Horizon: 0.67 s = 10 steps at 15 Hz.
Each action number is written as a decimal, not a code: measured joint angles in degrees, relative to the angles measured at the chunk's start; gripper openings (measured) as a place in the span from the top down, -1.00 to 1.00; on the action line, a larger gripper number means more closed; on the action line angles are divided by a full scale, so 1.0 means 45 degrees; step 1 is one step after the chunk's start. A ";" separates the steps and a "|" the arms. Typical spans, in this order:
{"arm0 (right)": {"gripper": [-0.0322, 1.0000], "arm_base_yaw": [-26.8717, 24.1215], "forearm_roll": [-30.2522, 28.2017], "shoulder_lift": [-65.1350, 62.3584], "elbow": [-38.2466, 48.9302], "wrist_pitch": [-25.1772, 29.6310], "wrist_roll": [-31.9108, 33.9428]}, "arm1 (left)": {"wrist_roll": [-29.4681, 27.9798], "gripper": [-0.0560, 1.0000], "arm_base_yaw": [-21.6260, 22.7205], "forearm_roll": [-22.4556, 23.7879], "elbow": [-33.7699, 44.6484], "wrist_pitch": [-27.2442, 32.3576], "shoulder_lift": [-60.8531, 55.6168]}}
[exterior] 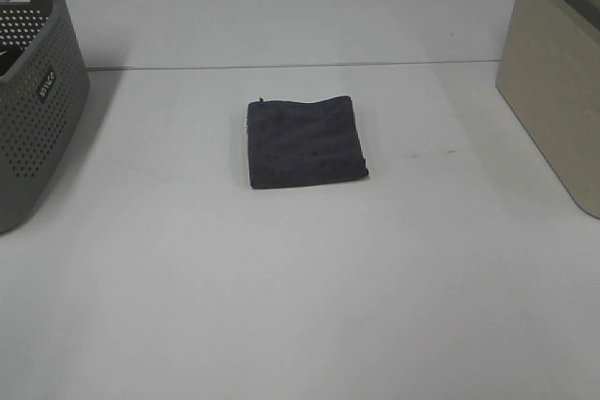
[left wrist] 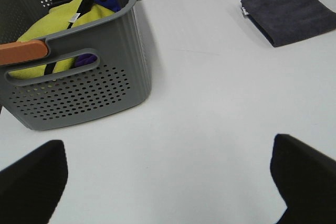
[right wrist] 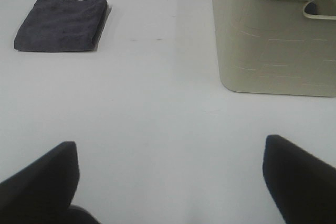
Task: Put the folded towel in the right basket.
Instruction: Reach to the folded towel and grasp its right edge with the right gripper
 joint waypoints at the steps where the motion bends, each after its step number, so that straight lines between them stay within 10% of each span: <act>1: -0.77 0.0000 0.0000 0.0000 0.0000 0.0000 0.0000 | 0.0000 -0.97 0.0000 0.0000 0.0000 0.0000 0.0000; 10: -0.77 0.0000 0.0000 0.0000 0.0000 0.0000 0.0000 | 0.0000 -0.97 0.0000 0.0000 0.0000 0.0000 0.0000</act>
